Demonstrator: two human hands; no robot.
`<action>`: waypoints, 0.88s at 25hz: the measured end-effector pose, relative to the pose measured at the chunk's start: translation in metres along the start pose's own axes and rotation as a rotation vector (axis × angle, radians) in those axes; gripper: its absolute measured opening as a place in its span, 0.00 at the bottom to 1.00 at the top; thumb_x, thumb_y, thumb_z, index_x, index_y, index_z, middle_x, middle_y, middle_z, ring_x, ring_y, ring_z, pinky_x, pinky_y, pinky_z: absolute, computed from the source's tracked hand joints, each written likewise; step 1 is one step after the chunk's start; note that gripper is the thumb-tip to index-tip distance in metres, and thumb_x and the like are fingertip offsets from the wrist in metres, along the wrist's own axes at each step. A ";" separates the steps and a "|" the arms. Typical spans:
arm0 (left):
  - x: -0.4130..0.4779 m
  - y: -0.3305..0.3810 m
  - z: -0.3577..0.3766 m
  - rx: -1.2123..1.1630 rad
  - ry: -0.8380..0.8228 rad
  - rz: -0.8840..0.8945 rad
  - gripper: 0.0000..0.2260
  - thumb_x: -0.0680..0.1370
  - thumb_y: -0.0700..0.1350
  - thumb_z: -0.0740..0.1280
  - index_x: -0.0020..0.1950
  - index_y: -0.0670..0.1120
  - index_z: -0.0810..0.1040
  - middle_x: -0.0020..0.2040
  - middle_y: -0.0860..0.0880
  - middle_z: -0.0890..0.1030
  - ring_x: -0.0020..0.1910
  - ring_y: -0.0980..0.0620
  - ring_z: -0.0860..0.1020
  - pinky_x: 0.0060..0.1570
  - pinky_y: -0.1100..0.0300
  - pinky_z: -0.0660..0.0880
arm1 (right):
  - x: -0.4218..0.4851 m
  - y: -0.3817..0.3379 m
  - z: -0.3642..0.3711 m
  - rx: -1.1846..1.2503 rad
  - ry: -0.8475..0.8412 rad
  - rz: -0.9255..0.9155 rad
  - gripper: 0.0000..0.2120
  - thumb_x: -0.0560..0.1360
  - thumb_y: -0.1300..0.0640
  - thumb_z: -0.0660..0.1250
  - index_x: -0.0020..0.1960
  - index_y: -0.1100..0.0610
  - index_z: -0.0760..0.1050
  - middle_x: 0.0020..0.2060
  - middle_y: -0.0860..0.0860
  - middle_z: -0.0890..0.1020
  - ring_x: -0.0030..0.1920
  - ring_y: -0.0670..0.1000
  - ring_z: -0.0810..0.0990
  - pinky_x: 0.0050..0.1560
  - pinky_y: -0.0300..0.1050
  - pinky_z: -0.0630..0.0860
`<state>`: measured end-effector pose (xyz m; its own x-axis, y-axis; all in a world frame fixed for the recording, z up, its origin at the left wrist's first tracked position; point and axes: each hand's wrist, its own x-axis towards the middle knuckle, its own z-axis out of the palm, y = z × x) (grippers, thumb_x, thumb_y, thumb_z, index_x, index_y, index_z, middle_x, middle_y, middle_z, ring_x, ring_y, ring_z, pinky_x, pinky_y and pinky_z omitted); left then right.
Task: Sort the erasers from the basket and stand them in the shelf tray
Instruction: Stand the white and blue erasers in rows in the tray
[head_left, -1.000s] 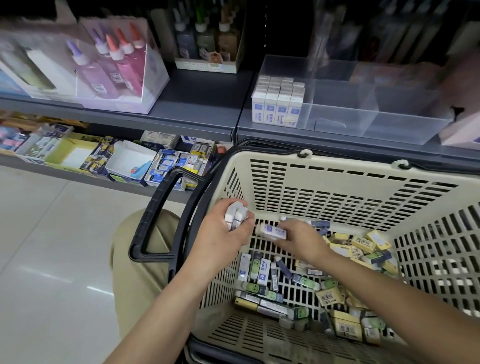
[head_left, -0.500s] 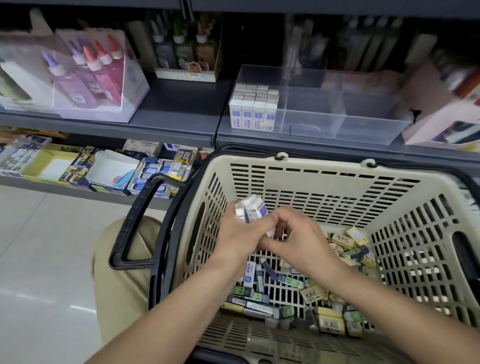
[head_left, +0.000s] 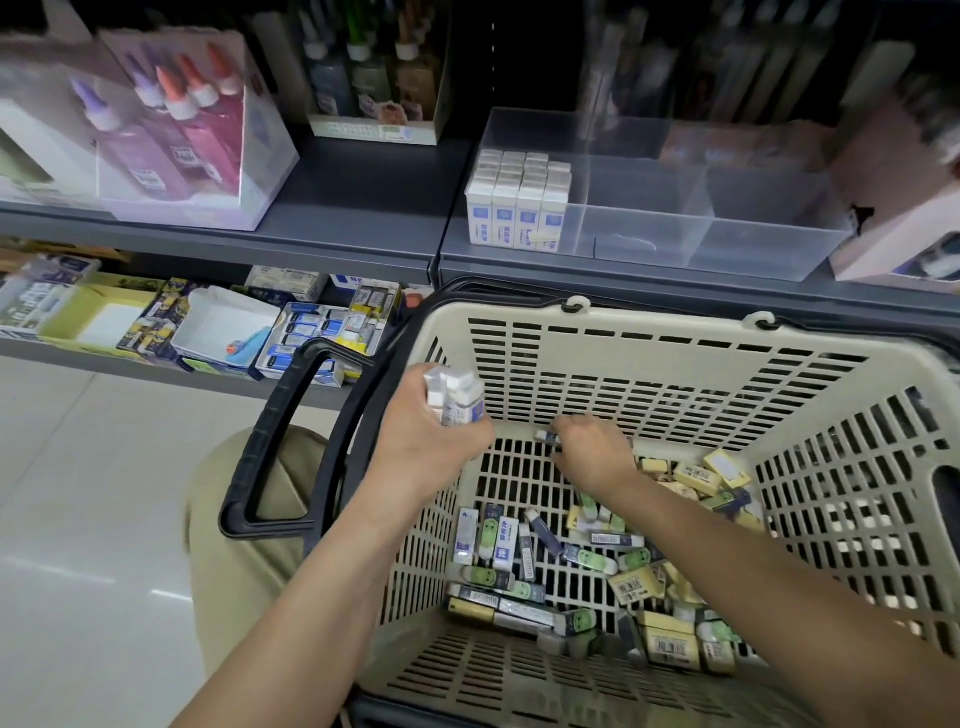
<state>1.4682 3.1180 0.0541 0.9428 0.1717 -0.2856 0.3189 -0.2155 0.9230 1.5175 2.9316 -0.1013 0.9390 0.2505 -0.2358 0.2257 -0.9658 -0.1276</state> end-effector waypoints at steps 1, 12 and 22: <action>0.000 -0.001 0.000 -0.002 -0.002 0.003 0.18 0.68 0.34 0.71 0.45 0.55 0.69 0.38 0.53 0.76 0.28 0.64 0.73 0.31 0.70 0.72 | 0.002 -0.001 0.004 -0.072 -0.029 -0.008 0.12 0.76 0.56 0.63 0.58 0.56 0.72 0.52 0.54 0.79 0.54 0.55 0.76 0.50 0.48 0.73; 0.001 -0.004 -0.002 -0.023 0.018 0.002 0.18 0.67 0.35 0.71 0.46 0.55 0.70 0.39 0.52 0.78 0.33 0.57 0.75 0.39 0.58 0.76 | -0.034 -0.068 0.030 0.179 -0.302 -0.334 0.28 0.73 0.43 0.64 0.68 0.56 0.67 0.59 0.56 0.72 0.59 0.57 0.72 0.57 0.49 0.71; -0.001 -0.004 -0.003 -0.030 -0.009 0.020 0.18 0.67 0.35 0.71 0.46 0.55 0.70 0.37 0.55 0.77 0.27 0.67 0.74 0.31 0.72 0.72 | -0.032 -0.056 0.010 0.808 -0.281 -0.034 0.08 0.72 0.54 0.70 0.44 0.48 0.71 0.41 0.44 0.77 0.35 0.38 0.76 0.33 0.29 0.71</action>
<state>1.4658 3.1214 0.0510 0.9497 0.1591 -0.2696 0.2974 -0.1899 0.9357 1.4724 2.9782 -0.0960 0.8117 0.3889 -0.4358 -0.1021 -0.6402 -0.7614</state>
